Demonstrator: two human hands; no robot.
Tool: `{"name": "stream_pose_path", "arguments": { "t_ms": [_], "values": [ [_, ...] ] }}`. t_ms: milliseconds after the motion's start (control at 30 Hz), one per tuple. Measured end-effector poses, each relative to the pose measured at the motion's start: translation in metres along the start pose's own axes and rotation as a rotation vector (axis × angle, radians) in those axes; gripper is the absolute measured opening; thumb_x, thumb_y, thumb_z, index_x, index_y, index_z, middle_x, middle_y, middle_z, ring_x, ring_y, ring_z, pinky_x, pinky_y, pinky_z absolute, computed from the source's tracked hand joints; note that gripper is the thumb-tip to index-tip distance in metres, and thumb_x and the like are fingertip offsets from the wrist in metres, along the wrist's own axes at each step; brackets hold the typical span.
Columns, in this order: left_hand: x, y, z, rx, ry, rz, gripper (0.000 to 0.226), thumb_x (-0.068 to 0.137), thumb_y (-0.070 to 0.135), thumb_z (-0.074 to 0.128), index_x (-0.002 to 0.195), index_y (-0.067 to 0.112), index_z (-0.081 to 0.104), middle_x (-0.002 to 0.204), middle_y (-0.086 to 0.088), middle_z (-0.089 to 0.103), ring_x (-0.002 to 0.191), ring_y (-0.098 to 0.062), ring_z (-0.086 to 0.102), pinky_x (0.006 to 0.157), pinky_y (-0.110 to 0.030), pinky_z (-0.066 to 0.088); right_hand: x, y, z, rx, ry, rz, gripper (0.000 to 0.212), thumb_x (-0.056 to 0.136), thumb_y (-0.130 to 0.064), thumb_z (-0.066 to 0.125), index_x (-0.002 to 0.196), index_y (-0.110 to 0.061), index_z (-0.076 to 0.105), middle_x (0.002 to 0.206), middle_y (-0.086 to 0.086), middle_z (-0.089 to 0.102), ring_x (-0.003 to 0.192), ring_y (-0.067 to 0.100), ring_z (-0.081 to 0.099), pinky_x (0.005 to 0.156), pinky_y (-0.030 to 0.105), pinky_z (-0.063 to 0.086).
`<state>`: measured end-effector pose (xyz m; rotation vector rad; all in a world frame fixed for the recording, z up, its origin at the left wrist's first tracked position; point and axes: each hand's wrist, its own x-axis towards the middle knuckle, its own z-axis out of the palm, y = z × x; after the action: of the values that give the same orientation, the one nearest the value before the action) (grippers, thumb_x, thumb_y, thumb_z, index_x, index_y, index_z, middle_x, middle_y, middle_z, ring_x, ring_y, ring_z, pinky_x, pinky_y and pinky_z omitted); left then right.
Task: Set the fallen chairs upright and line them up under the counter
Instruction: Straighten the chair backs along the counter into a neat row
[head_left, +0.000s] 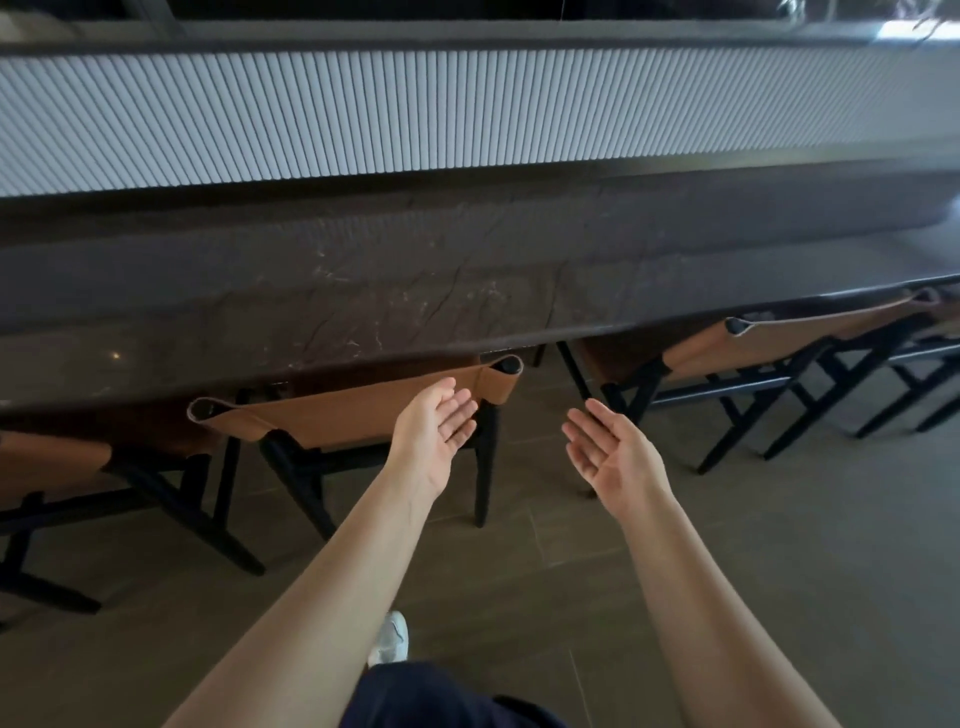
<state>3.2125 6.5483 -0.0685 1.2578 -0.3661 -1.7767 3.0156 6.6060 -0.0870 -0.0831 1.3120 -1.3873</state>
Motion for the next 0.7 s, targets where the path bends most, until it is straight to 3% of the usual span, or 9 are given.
{"name": "stream_pose_path", "arguments": {
  "t_ms": [367,700],
  "values": [
    [-0.039,-0.079,0.106,0.075,-0.167,0.031,0.019,0.096,0.018,0.051,0.109,0.017,0.065,0.11,-0.008,0.071,0.101,-0.022,0.069,0.087,-0.035,0.054,-0.03,-0.078,-0.123,0.046,0.046,-0.1,0.023,0.098,-0.02,0.054,0.115,-0.013,0.068,0.11,0.007,0.074,0.106,0.021,0.068,0.085,0.034,0.052],
    [-0.024,-0.108,0.197,0.159,-0.247,-0.023,0.023,0.099,0.018,0.046,0.114,0.013,0.063,0.111,-0.008,0.07,0.105,-0.025,0.066,0.091,-0.038,0.053,-0.01,-0.13,-0.178,0.142,0.08,-0.145,0.022,0.095,-0.019,0.056,0.112,-0.012,0.069,0.106,0.006,0.075,0.102,0.019,0.07,0.084,0.033,0.052]
  ]
}}
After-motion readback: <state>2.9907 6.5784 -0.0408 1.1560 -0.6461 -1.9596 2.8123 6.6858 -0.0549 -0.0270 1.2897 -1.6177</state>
